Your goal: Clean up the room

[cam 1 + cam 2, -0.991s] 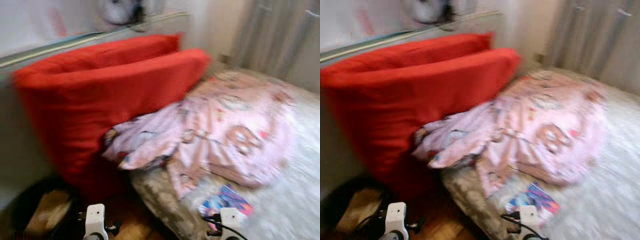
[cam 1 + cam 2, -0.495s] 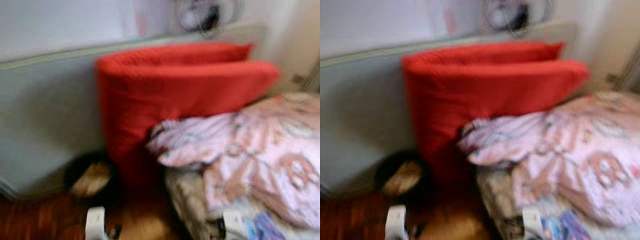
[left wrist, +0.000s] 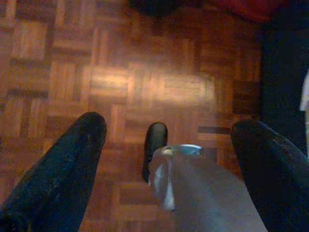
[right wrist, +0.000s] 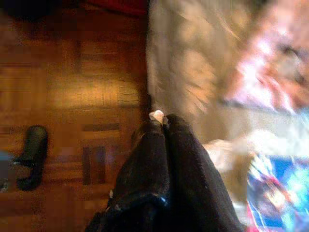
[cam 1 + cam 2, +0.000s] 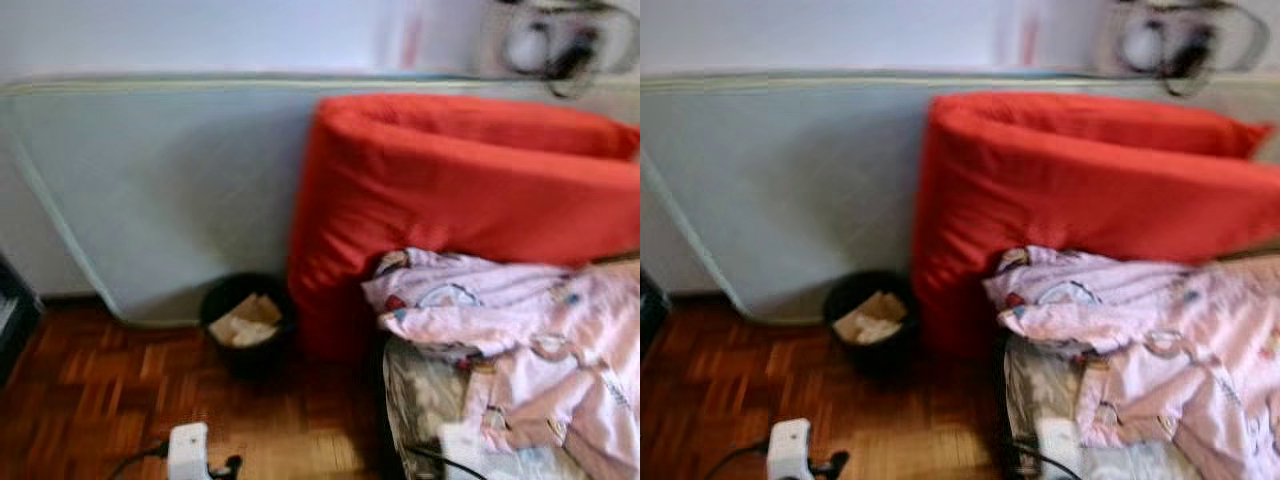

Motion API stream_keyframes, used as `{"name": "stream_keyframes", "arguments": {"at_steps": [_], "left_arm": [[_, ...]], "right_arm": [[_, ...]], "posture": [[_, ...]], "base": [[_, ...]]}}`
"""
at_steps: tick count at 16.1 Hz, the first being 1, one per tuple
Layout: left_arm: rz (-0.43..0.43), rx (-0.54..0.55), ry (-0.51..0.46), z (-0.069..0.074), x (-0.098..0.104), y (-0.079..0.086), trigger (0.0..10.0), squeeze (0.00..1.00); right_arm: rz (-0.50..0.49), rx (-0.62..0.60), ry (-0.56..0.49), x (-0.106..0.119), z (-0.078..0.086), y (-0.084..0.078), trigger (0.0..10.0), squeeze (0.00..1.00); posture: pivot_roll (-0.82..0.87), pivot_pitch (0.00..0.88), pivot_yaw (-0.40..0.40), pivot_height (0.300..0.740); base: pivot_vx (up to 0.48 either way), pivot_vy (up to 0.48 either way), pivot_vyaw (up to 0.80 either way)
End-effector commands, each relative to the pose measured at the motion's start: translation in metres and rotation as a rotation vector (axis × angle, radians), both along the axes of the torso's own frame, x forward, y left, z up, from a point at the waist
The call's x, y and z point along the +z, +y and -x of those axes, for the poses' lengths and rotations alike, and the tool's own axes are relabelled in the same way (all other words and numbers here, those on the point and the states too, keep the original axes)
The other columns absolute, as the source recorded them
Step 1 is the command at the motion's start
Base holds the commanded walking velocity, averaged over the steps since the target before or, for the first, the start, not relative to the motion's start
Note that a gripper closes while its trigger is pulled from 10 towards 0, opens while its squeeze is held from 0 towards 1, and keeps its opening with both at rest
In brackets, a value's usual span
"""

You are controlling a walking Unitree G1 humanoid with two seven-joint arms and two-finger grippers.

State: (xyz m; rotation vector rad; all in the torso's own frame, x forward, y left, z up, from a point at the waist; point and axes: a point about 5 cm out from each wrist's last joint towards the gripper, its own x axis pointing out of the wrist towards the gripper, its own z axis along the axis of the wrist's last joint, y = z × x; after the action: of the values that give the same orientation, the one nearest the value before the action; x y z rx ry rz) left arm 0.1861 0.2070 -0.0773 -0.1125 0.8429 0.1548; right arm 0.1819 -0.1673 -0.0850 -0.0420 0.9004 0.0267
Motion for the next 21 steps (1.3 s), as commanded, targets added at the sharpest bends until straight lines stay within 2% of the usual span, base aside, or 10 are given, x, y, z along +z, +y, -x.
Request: {"name": "stream_keyframes", "arguments": {"at_steps": [1,7,21], "left_arm": [[0.009,0.0,0.008,-0.0007,-0.0008,-0.0043,10.0,0.0],[0.025,0.013,-0.01,-0.0047,0.0013,-0.0045,10.0,0.0],[0.023,0.014,-0.018,-0.0049,0.0018,-0.0036,10.0,0.0]], "right_arm": [[0.004,-0.024,0.016,-0.0015,0.0037,-0.0059,10.0,0.0],[-0.019,-0.041,0.013,-0.0014,0.0029,-0.0032,10.0,0.0],[-0.031,-0.032,-0.004,0.0005,-0.0013,0.0021,10.0,0.0]], "posture": [[0.08,0.0,-0.06,0.74],[0.08,0.0,-0.055,0.74],[0.08,0.0,-0.053,0.74]], "base": [[0.0,0.0,0.0],[0.0,0.0,0.0],[0.0,0.262,0.0]]}}
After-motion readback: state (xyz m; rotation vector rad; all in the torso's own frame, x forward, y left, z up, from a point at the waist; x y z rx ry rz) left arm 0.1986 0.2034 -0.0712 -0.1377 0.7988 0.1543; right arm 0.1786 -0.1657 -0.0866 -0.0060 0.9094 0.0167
